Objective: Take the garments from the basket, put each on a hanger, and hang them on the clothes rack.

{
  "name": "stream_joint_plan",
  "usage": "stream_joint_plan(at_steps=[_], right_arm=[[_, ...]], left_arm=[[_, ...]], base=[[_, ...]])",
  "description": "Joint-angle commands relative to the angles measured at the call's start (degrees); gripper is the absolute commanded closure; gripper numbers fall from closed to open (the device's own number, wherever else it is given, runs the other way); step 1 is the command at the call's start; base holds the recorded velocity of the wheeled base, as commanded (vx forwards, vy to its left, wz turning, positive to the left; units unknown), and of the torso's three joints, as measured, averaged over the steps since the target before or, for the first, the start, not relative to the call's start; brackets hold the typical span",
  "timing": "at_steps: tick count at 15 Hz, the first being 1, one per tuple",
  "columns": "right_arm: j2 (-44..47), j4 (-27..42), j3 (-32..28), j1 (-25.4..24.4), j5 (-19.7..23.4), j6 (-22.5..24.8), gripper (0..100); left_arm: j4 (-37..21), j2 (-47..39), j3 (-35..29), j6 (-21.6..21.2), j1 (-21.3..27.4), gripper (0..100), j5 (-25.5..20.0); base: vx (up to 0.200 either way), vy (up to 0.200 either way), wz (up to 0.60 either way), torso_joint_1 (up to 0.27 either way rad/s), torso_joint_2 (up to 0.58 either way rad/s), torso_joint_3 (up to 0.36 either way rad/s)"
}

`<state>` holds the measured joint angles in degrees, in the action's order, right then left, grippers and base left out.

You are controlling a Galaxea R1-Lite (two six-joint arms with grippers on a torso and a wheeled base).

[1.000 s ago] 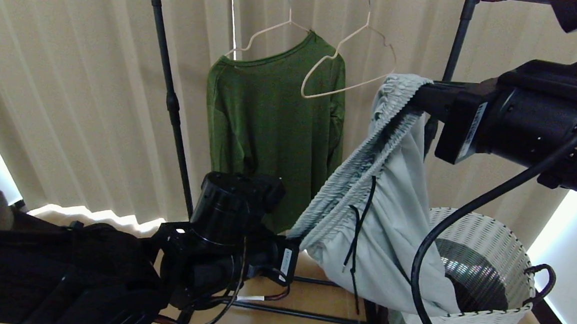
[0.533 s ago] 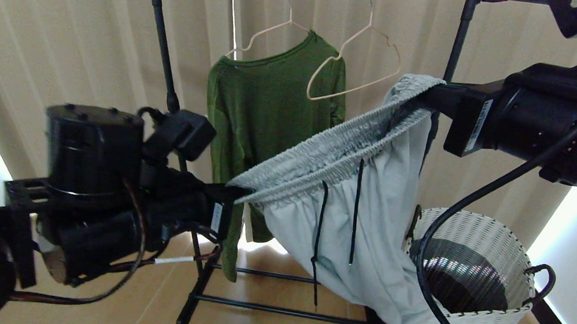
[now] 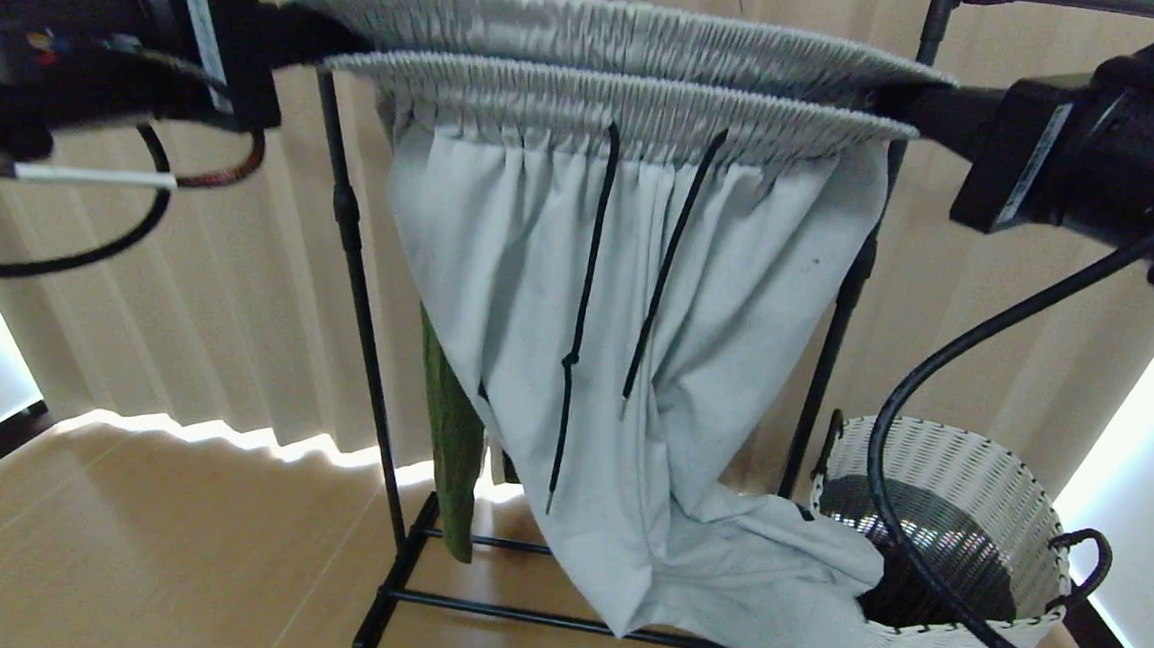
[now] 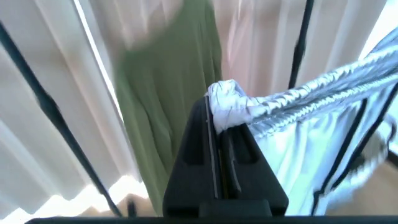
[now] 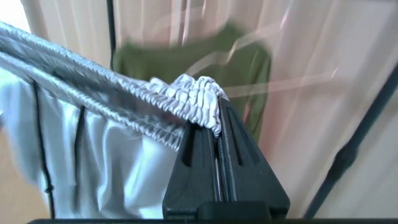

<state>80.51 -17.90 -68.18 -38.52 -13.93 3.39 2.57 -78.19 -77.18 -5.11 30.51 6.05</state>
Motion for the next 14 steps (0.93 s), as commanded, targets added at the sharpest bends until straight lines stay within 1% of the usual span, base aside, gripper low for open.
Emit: stream_joint_plan(at_steps=[1, 3, 4, 5, 7, 8, 9, 11, 12, 13, 14], right_arm=[[0.26, 0.41, -5.29, 1.34, 0.22, 0.21, 100], [1.14, 0.67, -10.13, 3.01, 1.63, 1.36, 100], [1.67, 0.93, -11.89, 3.81, 1.89, 1.71, 100], [1.85, 1.9, -12.68, 4.42, 1.89, 2.15, 100], [1.76, 2.69, -11.36, 4.77, 1.89, 2.06, 100], [1.67, 2.34, -9.86, 4.86, 1.89, 2.06, 100], [1.67, 2.08, -7.4, 5.48, 1.8, 2.06, 100], [1.41, 2.08, -4.59, 6.79, 1.72, 2.15, 100], [1.14, 2.08, -3.71, 7.41, 1.72, 2.15, 100], [1.06, 2.08, -3.27, 7.5, 1.72, 2.15, 100], [0.09, 2.08, -1.08, 7.5, 1.72, 2.15, 100]], left_arm=[[-3.63, -2.23, -12.03, -1.75, 0.07, 100, 0.11], [-3.71, -6.1, -19.33, -2.89, 1.3, 100, 0.11], [-3.71, -7.59, -21.87, -3.33, 2.01, 100, 0.28], [-3.71, -8.65, -23.02, -3.59, 2.8, 100, 0.28], [-3.71, -9.44, -21.61, -3.51, 5.7, 100, 0.63], [-3.71, -9.44, -19.94, -3.51, 6.4, 100, 0.63], [-3.71, -9.79, -16.86, -3.51, 7.1, 100, 0.9], [-3.71, -10.14, -13.26, -3.42, 7.37, 100, 3.01], [-3.63, -10.49, -11.42, -3.07, 7.37, 100, 5.82], [-3.63, -10.4, -10.8, -2.98, 7.37, 100, 6.87], [-3.71, -10.05, -8.51, -2.45, 7.37, 100, 8.54]], base=[[0.0, 0.0, 0.0, 0.0, 0.0, 0.0], [0.0, 0.0, 0.0, 0.0, 0.0, 0.0], [0.0, 0.0, 0.0, 0.0, 0.0, 0.0], [0.0, 0.0, 0.0, 0.0, 0.0, 0.0], [0.0, 0.0, 0.0, 0.0, 0.0, 0.0], [0.0, 0.0, 0.0, 0.0, 0.0, 0.0], [0.0, 0.0, 0.0, 0.0, 0.0, 0.0], [0.0, 0.0, 0.0, 0.0, 0.0, 0.0], [0.0, 0.0, 0.0, 0.0, 0.0, 0.0], [0.0, 0.0, 0.0, 0.0, 0.0, 0.0], [0.0, 0.0, 0.0, 0.0, 0.0, 0.0]])
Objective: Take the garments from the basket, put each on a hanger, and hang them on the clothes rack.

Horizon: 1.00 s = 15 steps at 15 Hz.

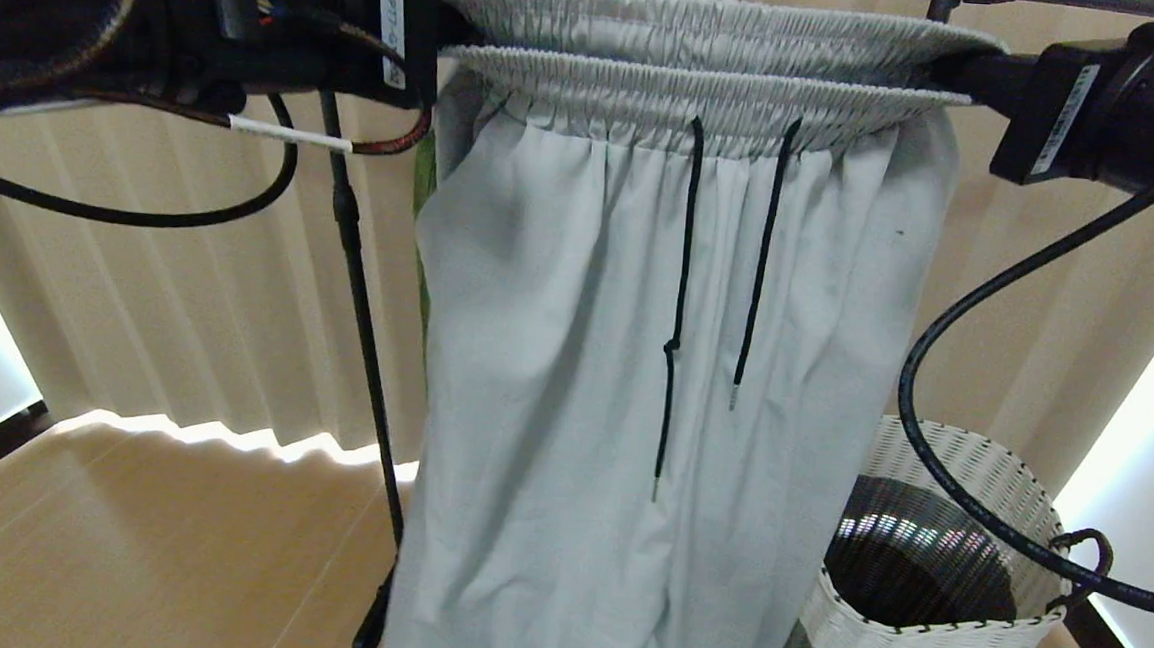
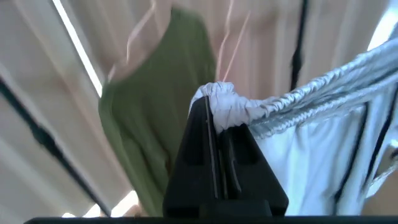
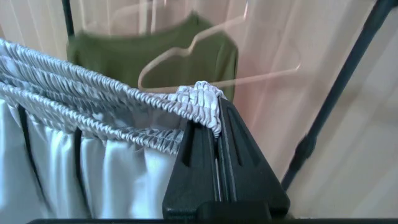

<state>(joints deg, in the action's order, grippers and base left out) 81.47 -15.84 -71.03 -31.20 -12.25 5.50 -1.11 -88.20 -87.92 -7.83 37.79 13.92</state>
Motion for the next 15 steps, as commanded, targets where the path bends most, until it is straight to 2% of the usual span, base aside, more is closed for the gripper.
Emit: stream_joint_plan(at_steps=[1, 2, 4, 7, 15], right_arm=[[-0.96, 0.02, 2.13, 0.17, 0.03, 0.04, 100], [-1.4, -0.07, 5.82, 0.17, 0.03, -0.05, 100], [-1.31, -0.16, 7.14, 0.17, -0.05, -0.49, 100], [-1.31, -0.07, 8.19, 2.37, -0.05, -0.31, 100], [-1.84, -0.07, 9.34, 3.69, -0.05, -0.31, 100]], left_arm=[[-0.03, -0.04, 2.58, 0.36, 0.09, 100, 0.67], [0.05, 0.75, 7.06, 0.71, 0.09, 100, 0.84], [0.23, 1.19, 11.1, 2.82, 0.18, 100, 0.84], [0.32, 1.01, 11.37, 5.28, 0.18, 100, 0.76], [0.49, 0.92, 12.51, 5.45, 0.62, 100, 0.76]], base=[[0.0, 0.0, 0.0, 0.0, 0.0, 0.0], [0.0, 0.0, 0.0, 0.0, 0.0, 0.0], [0.0, 0.0, 0.0, 0.0, 0.0, 0.0], [0.0, 0.0, 0.0, 0.0, 0.0, 0.0], [0.0, 0.0, 0.0, 0.0, 0.0, 0.0]])
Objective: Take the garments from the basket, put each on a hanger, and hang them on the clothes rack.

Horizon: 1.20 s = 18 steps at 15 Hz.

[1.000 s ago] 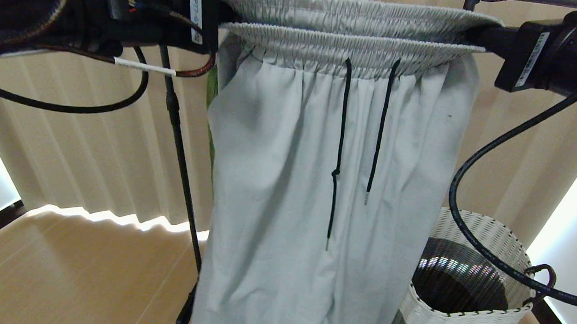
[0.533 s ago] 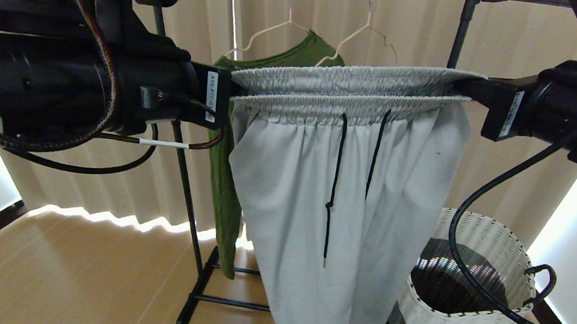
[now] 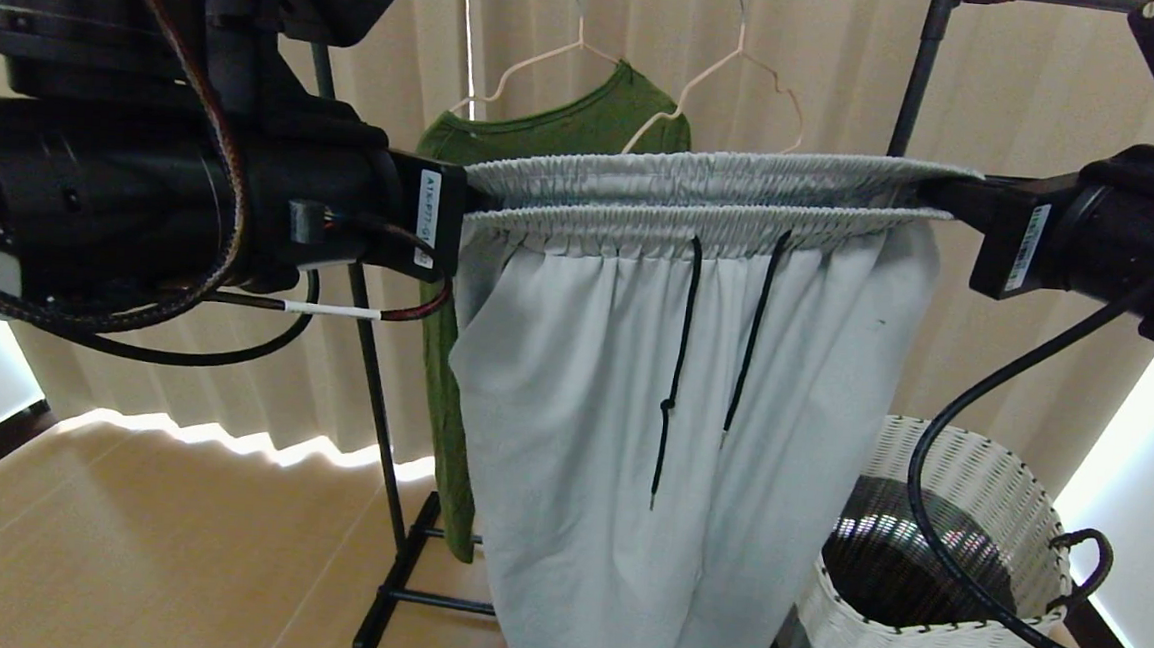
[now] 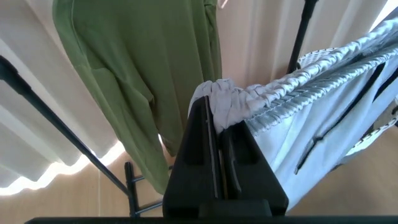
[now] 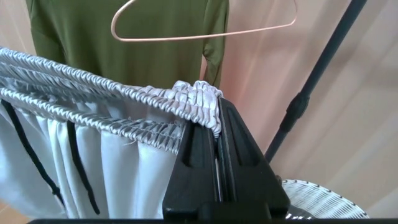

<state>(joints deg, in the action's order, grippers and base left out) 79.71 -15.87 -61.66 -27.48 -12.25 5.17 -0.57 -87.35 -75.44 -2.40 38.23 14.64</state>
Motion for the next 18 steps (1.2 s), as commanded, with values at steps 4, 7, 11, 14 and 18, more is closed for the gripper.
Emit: stream_joint_plan(at_steps=[4, 7, 11, 14, 18], right_arm=[[-1.32, -0.04, 2.6, -0.03, 0.03, 0.1, 100], [-3.34, 0.32, 2.69, -0.03, -0.23, 0.46, 100], [-8.0, 4.27, 3.12, -0.03, 0.12, 1.34, 100], [-13.01, 13.06, 3.39, -0.03, 1.27, 1.25, 100], [-16.87, 19.74, 4.62, -0.12, 9.0, 1.16, 100]], left_arm=[[2.15, -0.11, 1.61, -0.06, 0.79, 100, -0.05], [6.11, -1.69, 1.43, -0.24, 0.53, 100, 0.04], [9.45, -5.12, -0.41, -0.41, 0.27, 100, 1.44], [11.65, -8.28, -3.23, -0.41, -0.52, 100, 4.61], [14.11, -10.92, -4.63, -0.06, -1.32, 100, 5.66]], base=[[0.0, 0.0, 0.0, 0.0, 0.0, 0.0], [0.0, 0.0, 0.0, 0.0, 0.0, 0.0], [0.0, 0.0, 0.0, 0.0, 0.0, 0.0], [0.0, 0.0, 0.0, 0.0, 0.0, 0.0], [0.0, 0.0, 0.0, 0.0, 0.0, 0.0]])
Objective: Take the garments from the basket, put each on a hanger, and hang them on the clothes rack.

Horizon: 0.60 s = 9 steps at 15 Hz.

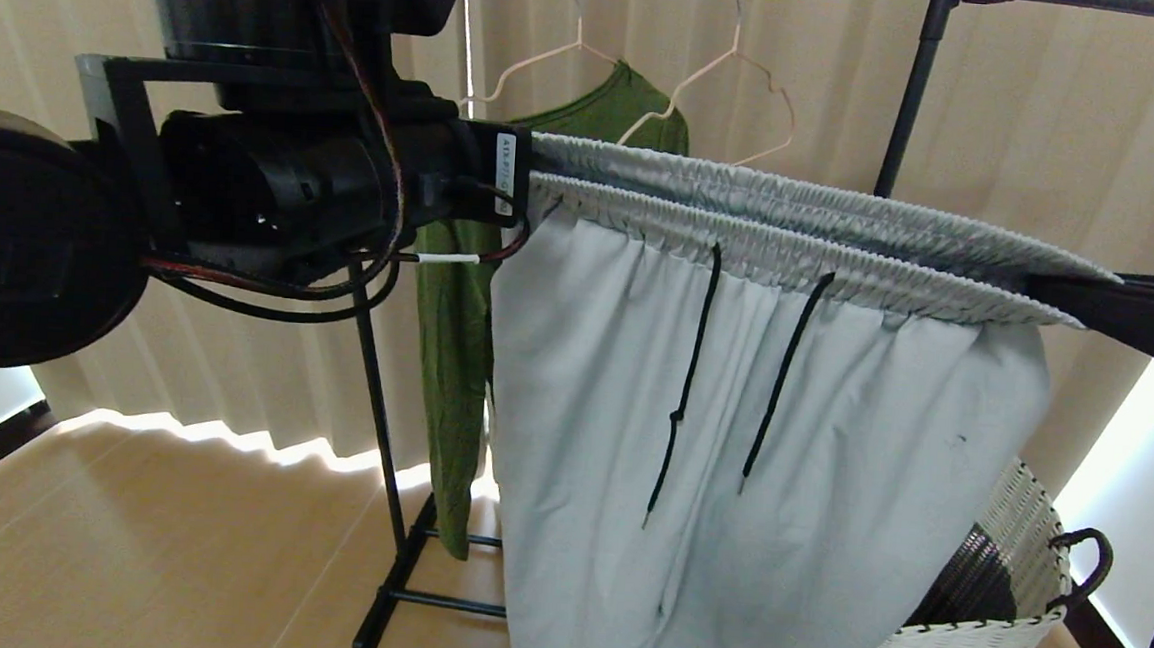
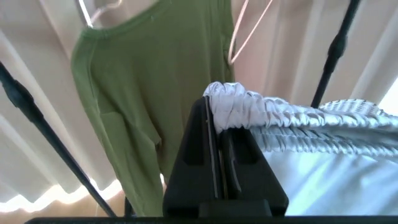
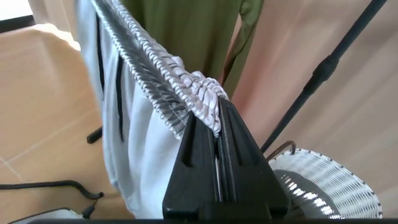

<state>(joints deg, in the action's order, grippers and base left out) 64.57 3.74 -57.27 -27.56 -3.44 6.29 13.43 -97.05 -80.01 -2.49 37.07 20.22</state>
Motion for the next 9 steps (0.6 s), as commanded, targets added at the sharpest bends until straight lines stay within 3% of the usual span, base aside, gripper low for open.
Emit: stream_joint_plan(at_steps=[1, 5, 8, 9], right_arm=[[-1.29, -0.23, 0.23, -0.03, 0.19, -0.05, 100], [4.07, -5.59, 0.14, 1.55, -0.61, -0.23, 100], [8.82, -12.88, 0.05, 4.45, -0.61, -0.23, 100], [11.54, -17.63, 0.14, 5.24, -0.61, -0.31, 100]], left_arm=[[0.1, -1.04, 0.11, 0.03, -0.16, 100, -0.01], [-0.43, 0.37, 0.64, -0.06, -0.07, 100, -0.1], [-4.47, 4.15, 2.49, -0.15, -0.07, 100, -1.06], [-7.37, 6.7, 3.19, 0.11, -0.07, 100, -3.35]], base=[[0.0, 0.0, 0.0, 0.0, 0.0, 0.0], [0.0, 0.0, 0.0, 0.0, 0.0, 0.0], [0.0, 0.0, 0.0, 0.0, 0.0, 0.0], [0.0, 0.0, 0.0, 0.0, 0.0, 0.0]])
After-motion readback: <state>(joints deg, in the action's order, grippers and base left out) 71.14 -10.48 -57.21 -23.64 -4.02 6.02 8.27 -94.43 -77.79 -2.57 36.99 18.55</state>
